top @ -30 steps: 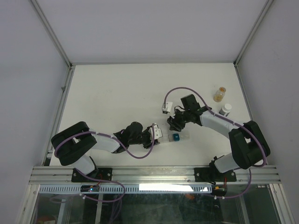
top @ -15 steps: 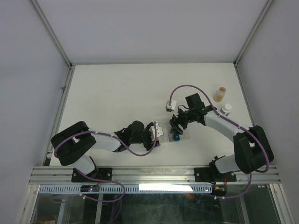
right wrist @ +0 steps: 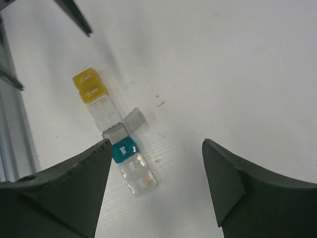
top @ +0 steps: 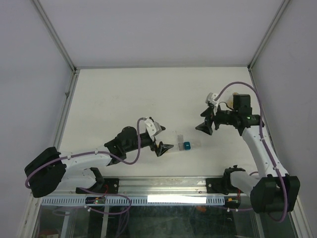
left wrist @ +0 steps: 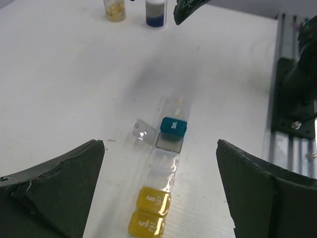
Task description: Sort the pills into containers
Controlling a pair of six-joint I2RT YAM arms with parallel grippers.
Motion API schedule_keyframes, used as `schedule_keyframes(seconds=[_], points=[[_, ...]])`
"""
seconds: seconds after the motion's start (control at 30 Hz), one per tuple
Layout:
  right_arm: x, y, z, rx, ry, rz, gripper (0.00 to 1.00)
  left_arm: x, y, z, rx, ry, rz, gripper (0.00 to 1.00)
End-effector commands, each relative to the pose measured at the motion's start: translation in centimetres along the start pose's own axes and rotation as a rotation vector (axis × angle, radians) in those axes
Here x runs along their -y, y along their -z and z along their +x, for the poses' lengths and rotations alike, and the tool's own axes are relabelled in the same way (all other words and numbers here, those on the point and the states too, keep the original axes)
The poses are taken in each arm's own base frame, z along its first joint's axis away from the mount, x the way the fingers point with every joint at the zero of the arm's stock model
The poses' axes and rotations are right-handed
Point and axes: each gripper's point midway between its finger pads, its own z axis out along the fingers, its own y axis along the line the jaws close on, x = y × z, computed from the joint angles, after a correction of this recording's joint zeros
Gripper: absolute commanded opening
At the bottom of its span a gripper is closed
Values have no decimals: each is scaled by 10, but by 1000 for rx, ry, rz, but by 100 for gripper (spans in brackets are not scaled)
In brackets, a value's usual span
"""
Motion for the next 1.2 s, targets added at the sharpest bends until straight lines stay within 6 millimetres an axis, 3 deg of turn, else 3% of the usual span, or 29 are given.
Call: schedule_keyframes(seconds=[0.0,0.13,0.27,0.4,0.53,0.67,0.87,1.0,1.17], points=[[24,43,-37,100,-39,171,77,13,17,-51,228,188,33,99],[50,72,-33,106,-118,369,81,17,23,-72,318,289,61,99],[83,101,-22,102,-178,591,86,25,17,-79,329,318,122,99],[121,129,-4,46,-272,795,91,29,8,-70,298,330,150,99],[158,143,13,-35,-320,885,91,28,3,-59,252,352,136,99],[198,148,29,-103,-392,932,91,24,4,-57,242,340,111,99],[241,155,51,-190,-446,994,88,22,4,-58,226,336,97,99],[262,154,70,-252,-482,1011,83,24,1,-57,206,333,113,99],[277,146,78,-259,-527,986,76,28,-1,-53,185,345,134,99]])
